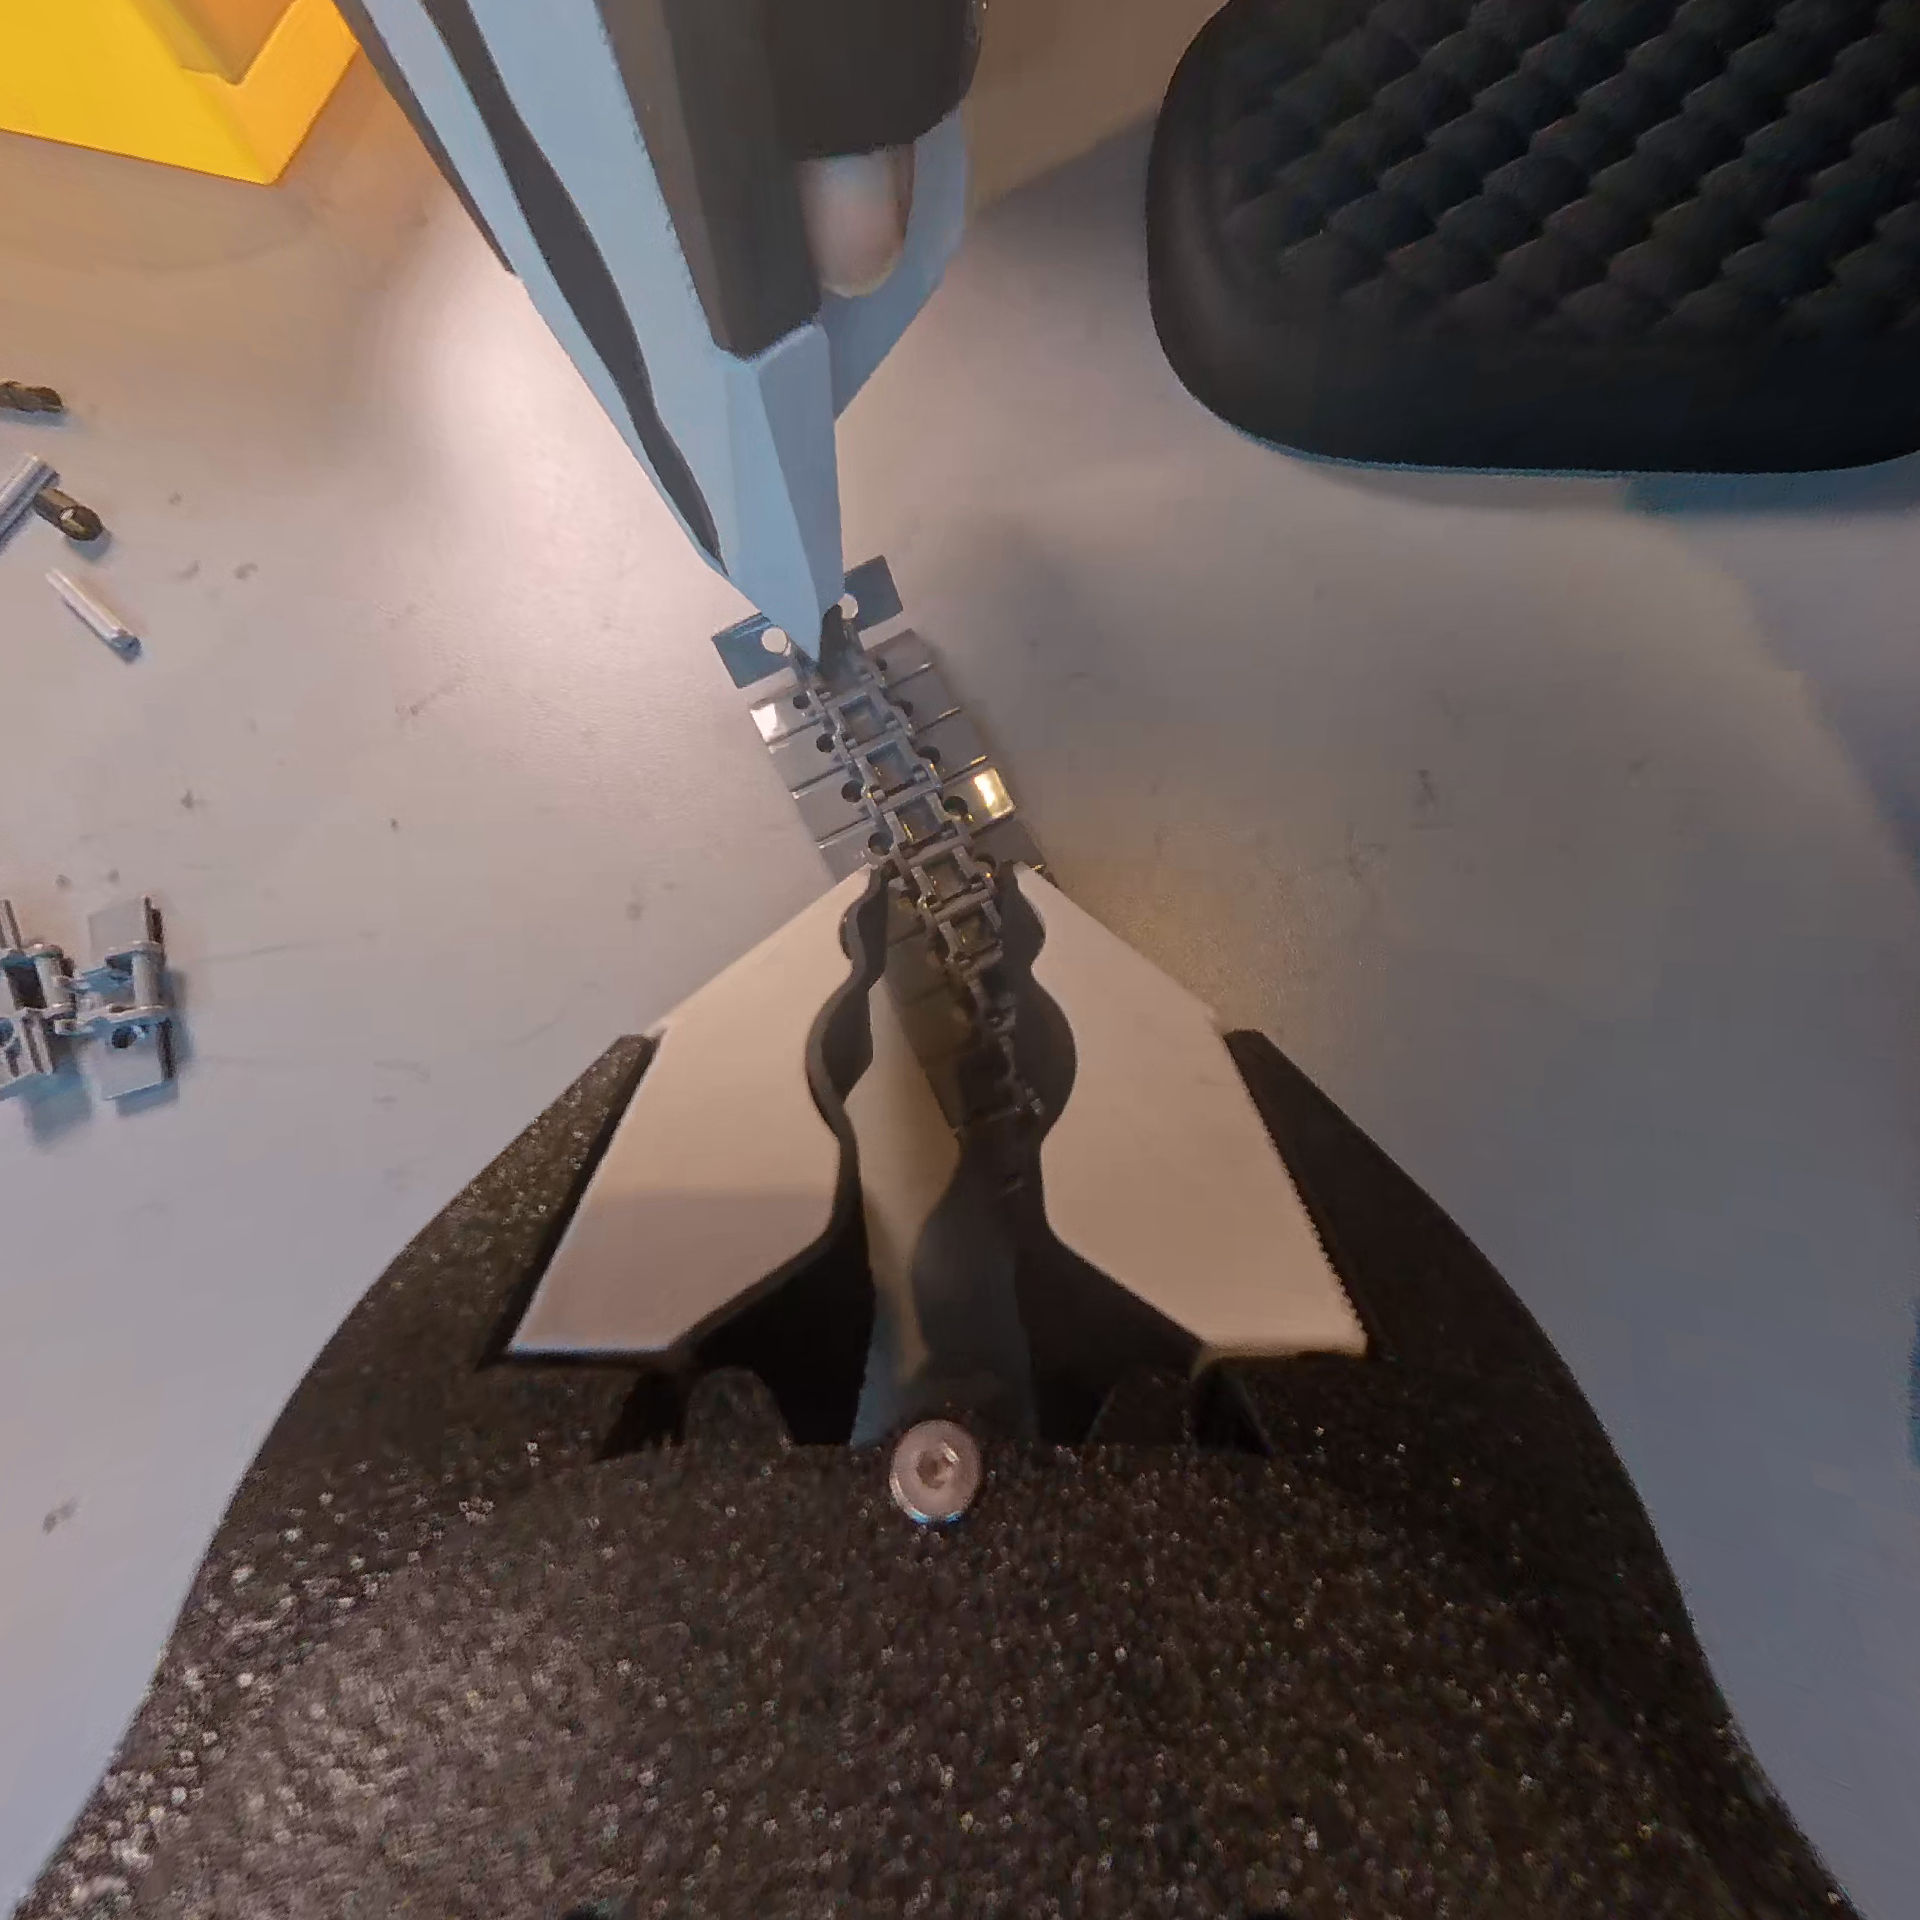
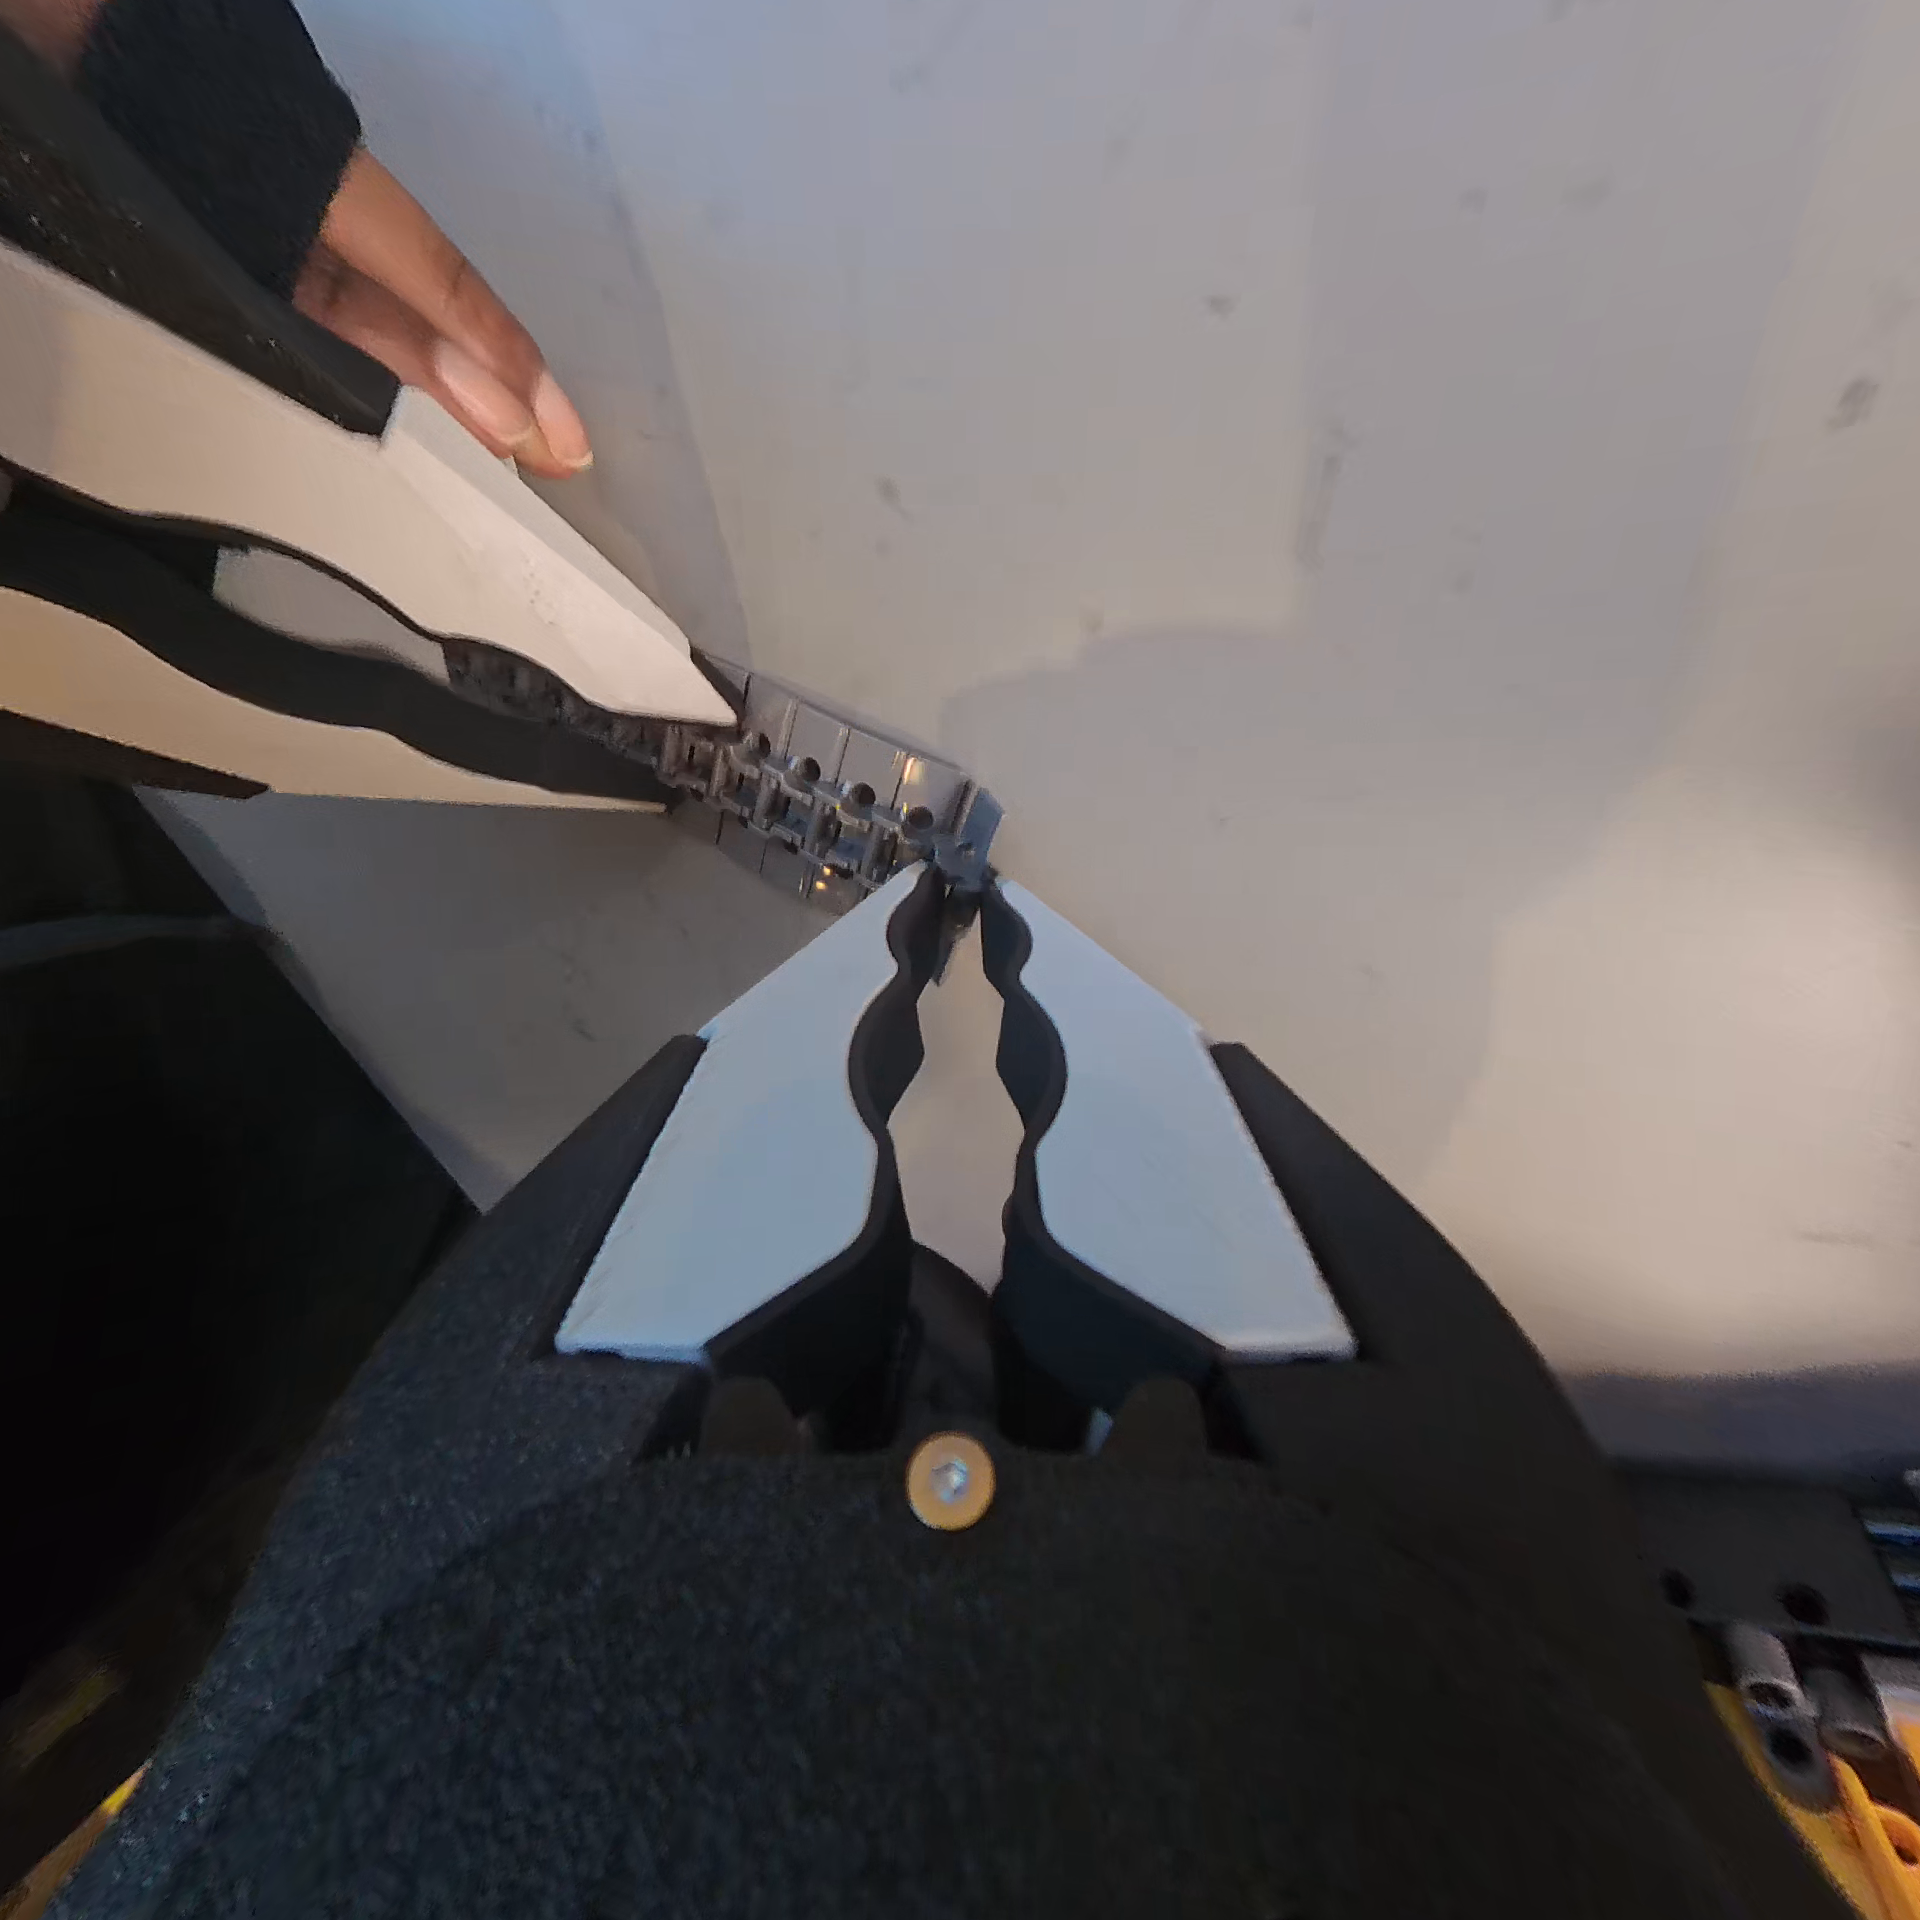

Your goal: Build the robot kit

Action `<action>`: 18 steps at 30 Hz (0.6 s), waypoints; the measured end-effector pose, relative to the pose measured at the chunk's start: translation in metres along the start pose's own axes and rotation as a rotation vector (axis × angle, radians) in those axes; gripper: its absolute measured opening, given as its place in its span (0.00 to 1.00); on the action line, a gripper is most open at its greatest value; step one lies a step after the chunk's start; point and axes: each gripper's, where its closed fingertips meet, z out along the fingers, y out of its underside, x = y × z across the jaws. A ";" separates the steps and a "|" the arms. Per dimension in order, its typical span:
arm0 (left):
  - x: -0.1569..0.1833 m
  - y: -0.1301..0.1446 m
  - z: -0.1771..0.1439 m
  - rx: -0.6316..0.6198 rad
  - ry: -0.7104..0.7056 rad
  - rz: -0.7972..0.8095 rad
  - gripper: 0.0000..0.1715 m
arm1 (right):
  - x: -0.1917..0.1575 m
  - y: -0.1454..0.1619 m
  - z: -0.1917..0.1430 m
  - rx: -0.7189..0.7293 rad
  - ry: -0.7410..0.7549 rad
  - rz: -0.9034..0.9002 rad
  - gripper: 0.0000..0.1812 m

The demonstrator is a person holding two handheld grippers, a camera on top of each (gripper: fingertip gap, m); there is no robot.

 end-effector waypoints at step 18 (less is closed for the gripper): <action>0.002 0.002 -0.002 -0.007 0.021 0.007 0.11 | 0.002 -0.011 -0.029 0.351 -0.131 0.051 0.16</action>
